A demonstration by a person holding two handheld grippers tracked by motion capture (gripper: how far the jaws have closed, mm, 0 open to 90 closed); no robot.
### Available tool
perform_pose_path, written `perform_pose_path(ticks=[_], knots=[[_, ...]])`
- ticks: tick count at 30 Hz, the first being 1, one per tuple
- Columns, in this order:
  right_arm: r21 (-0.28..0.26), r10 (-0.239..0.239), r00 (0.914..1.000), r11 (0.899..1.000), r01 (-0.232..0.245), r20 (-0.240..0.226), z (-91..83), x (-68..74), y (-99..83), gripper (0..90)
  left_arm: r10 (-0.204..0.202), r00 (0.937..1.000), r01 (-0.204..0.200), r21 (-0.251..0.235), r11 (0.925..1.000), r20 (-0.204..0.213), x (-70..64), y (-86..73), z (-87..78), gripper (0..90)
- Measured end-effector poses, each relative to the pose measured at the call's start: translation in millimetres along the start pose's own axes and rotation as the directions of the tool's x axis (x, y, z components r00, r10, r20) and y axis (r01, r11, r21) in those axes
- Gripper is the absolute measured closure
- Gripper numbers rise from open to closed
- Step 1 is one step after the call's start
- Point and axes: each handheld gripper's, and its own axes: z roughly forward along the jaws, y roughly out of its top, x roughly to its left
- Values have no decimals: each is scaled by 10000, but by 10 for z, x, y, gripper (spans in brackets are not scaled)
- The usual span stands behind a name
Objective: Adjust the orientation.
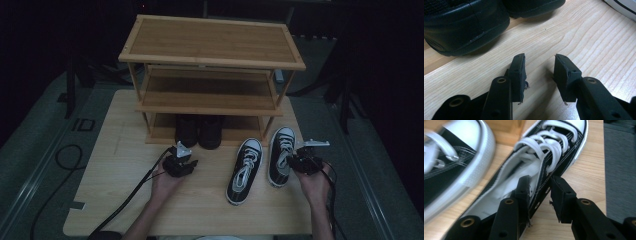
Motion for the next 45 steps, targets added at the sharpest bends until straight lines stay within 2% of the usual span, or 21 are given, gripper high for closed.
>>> perform_pose_path(ticks=[3,5,8,11,18,27,33,40,42,45], knots=[[344,-151,9991,9993,138,388,87,36,51,700,0,10000,0,-2,10000,-1,-1,0,0,617],[533,-99,9989,9985,75,447,131,35,76,750,7,10000,-7,-2,10000,-1,-1,0,0,617],[599,-22,9989,9982,-6,472,115,25,71,815,15,10000,-15,1,10000,2,-1,-1,-1,617],[601,-4,9975,9982,-39,712,86,2,38,860,33,10000,-33,0,10000,-7,-3,-1,-1,618],[655,-65,9983,9978,27,578,0,-19,-56,869,33,10000,-33,2,10000,-5,-3,-1,-1,618],[823,-85,10000,9966,82,32,-144,-12,-206,870,32,10000,-32,2,10000,-5,-3,-1,-1,617],[1093,72,9999,9940,-60,-99,-117,-40,-173,852,22,10000,-22,-2,10000,-10,-7,-2,-1,617],[1427,-56,9997,9898,22,236,-24,-19,-142,808,21,10000,-21,-3,10000,-4,-8,-2,-1,616],[1568,-77,9993,9876,19,366,6,-18,-137,811,23,10000,-23,-2,10000,-2,-7,-2,-1,616],[1647,22,9995,9863,-75,321,5,-36,-130,840,22,10000,-22,-3,10000,-2,-7,-2,-1,616]])
